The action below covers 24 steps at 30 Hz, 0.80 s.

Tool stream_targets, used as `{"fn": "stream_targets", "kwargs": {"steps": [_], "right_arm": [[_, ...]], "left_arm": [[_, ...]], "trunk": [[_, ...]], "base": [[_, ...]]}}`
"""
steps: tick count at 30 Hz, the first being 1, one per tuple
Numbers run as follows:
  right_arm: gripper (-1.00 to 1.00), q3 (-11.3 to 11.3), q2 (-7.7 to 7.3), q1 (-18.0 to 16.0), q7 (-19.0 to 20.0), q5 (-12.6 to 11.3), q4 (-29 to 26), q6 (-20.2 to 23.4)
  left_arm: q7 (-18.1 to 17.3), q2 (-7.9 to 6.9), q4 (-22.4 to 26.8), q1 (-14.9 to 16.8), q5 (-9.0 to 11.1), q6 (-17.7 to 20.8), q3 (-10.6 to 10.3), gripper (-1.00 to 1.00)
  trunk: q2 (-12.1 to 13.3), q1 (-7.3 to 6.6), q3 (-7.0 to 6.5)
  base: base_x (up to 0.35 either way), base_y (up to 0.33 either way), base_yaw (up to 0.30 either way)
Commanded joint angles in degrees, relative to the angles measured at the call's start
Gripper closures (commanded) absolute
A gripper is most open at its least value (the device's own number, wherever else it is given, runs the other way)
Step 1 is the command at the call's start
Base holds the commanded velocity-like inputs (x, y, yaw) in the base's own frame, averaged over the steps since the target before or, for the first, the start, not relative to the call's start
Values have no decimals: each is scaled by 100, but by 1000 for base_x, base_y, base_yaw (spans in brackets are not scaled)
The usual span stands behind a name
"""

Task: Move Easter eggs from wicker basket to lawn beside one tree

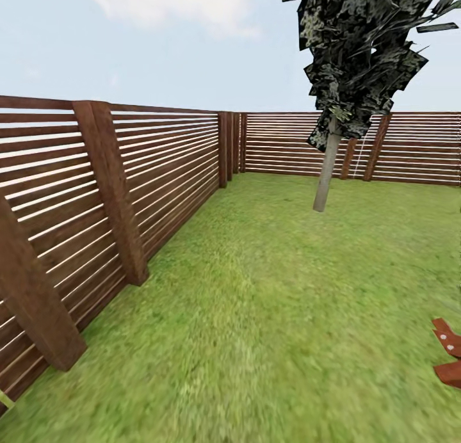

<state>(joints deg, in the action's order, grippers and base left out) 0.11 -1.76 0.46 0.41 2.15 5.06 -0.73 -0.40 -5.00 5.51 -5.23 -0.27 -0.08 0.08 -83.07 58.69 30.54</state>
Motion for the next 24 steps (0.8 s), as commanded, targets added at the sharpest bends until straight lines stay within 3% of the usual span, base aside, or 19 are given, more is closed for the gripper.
{"fn": "stream_targets", "kwargs": {"steps": [1,24], "right_arm": [[-100,-1,-1,-2,4,22,3,-7],[-100,3,0,-1,3,22,3,3]], "left_arm": [[-4,-1,11,-4,-3,-1,1,-100],[-4,-1,11,-4,-6,-1,1,-100]], "trunk": [[-1,4,3],[-1,4,3]], "base": [[335,0,-40],[335,0,-3]]}}
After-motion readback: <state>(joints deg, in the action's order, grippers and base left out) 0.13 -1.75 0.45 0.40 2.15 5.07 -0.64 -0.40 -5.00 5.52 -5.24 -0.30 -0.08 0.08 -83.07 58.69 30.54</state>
